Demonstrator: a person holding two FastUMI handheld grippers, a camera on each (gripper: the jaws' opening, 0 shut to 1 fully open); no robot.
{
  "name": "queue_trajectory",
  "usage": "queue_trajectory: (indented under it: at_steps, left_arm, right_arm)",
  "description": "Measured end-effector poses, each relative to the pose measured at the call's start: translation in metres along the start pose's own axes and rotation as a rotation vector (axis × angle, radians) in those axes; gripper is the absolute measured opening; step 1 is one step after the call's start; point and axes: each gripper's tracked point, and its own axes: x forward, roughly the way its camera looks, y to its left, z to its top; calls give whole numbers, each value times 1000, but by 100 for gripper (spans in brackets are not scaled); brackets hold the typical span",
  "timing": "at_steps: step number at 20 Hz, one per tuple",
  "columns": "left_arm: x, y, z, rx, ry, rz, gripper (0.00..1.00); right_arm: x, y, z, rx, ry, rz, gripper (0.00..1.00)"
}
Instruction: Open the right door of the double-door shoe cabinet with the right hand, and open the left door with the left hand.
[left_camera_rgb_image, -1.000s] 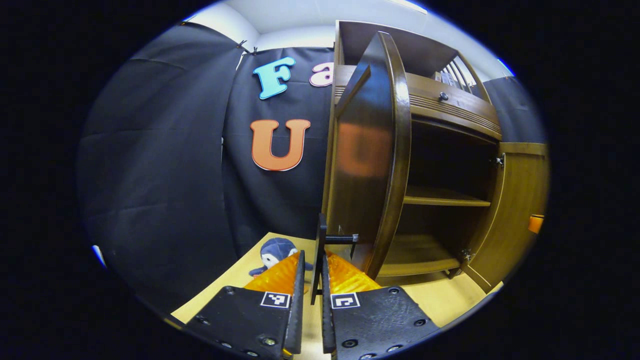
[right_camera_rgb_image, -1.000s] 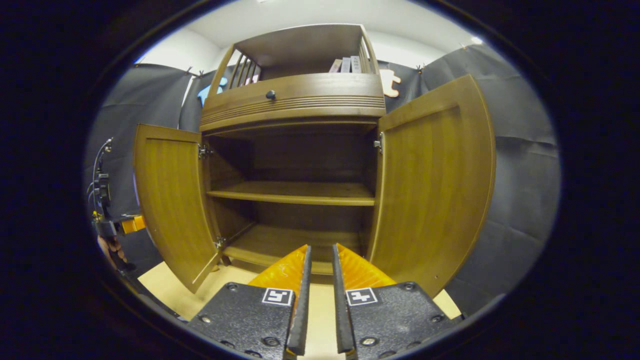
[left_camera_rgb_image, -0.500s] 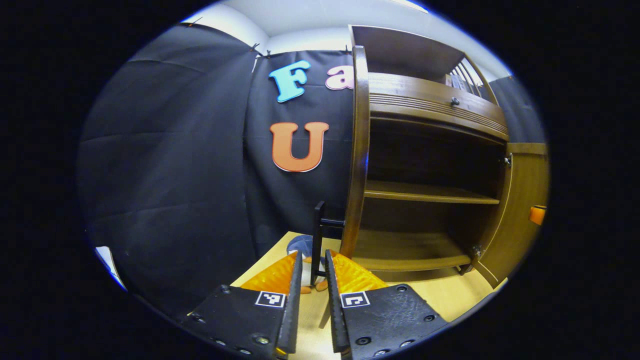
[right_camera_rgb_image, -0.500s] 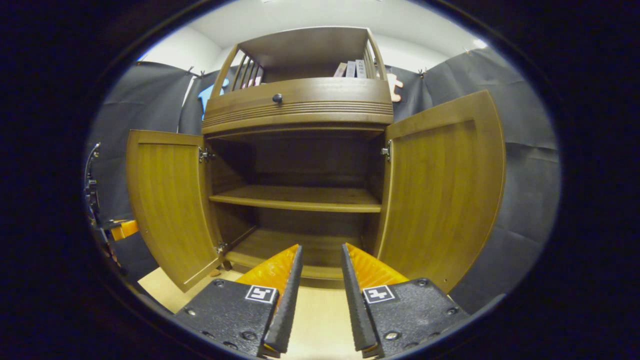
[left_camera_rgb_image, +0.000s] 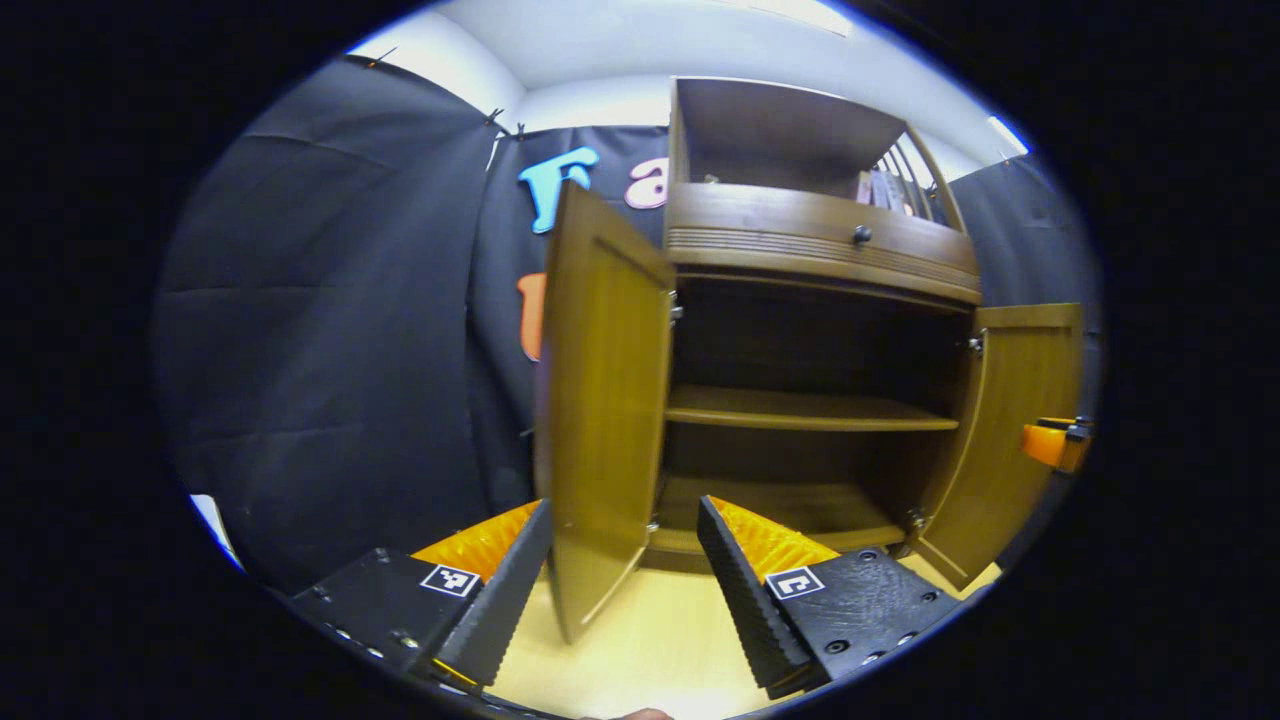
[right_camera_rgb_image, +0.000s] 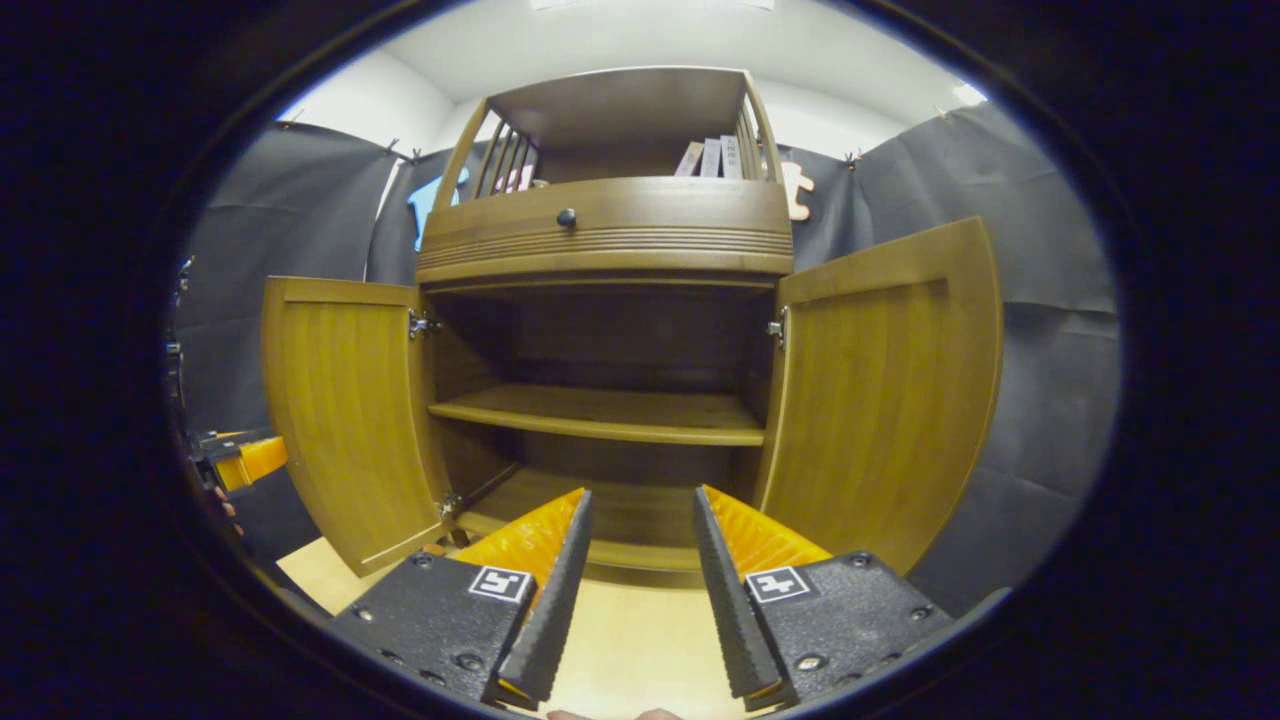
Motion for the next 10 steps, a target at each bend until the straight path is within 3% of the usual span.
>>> queue_trajectory:
  at_steps: [1,2,4,6,8,10]
  left_arm:
    - [-1,-17,6,6,-15,-32,90]
    - [-1,-33,12,16,-26,-62,100]
    - [-4,-58,26,33,-56,-102,95]
    - [-6,-77,37,21,-83,-134,100]
    - [-9,-97,48,-6,-104,-162,95]
    - [-10,-110,56,-12,-119,-180,100]
  right_arm:
    - [-2,-2,6,0,-12,-1,67]
    - [-5,-6,12,0,-25,-3,70]
    - [-9,-15,20,-5,-46,-6,80]
    - [-14,-25,28,0,-65,-16,82]
    - [-18,-33,36,9,-80,-19,86]
    - [-20,-38,41,2,-90,-19,87]
